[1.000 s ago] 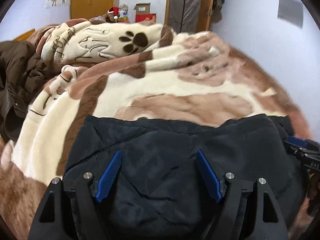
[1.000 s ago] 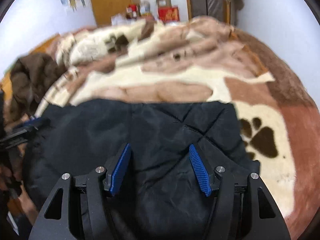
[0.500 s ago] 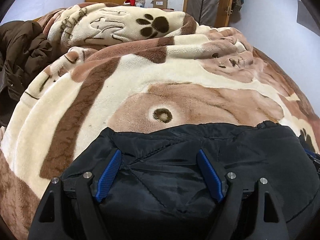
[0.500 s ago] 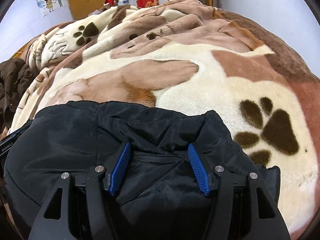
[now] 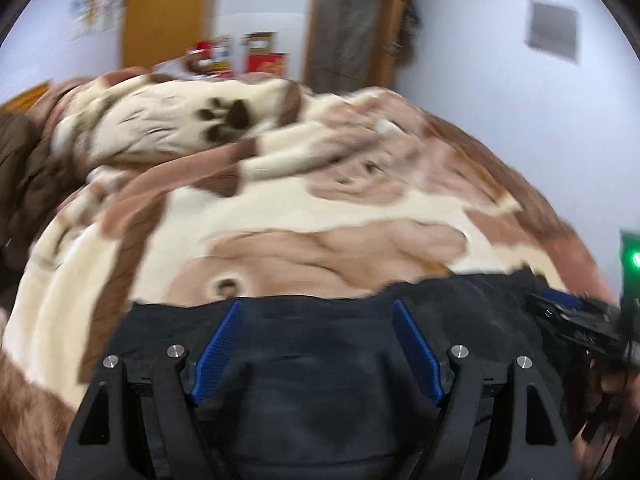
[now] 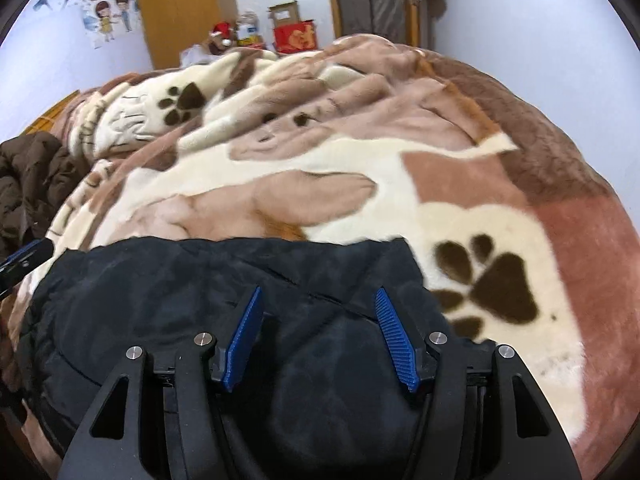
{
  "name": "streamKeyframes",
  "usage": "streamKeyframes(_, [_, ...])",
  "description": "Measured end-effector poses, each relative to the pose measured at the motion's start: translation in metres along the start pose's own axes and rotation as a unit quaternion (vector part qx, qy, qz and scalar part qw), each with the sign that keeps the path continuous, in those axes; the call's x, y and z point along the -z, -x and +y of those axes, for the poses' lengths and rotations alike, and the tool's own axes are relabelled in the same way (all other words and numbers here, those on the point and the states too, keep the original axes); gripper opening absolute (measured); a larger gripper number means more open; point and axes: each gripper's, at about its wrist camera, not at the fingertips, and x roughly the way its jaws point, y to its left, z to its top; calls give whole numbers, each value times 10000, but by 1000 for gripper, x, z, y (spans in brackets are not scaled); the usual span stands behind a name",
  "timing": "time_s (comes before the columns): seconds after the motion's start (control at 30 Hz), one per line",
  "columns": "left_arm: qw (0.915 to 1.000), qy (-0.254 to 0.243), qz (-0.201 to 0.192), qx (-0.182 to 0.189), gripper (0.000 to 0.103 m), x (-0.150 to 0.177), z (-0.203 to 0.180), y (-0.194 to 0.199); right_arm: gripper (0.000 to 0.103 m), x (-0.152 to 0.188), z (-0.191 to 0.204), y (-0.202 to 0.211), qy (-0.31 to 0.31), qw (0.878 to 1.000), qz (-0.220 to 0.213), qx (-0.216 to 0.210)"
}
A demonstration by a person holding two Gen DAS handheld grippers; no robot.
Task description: Fold large clothes
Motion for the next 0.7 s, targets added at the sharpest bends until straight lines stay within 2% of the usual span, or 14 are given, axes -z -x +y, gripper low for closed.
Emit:
streamKeyframes(0.1, [9976,-167,673,-6,79,13,-17,-48,59,10,-12,-22,-56,9996,263,78])
streamKeyframes(0.13, [9972,-145,731,-22,79,17,-17,-58,59,12,-14,-24,-75,9996,254,81])
streamKeyframes(0.27, [9970,25,776,21,79,19,-9,-77,59,13,-14,-37,-67,9996,250,119])
streamKeyframes(0.53, [9973,40,732,-31,80,29,-13,-92,59,18,-20,-52,-227,9996,173,24])
streamKeyframes(0.7, [9962,-1,860,-123,79,17,-12,-72,59,8,-17,-40,-165,9992,361,88])
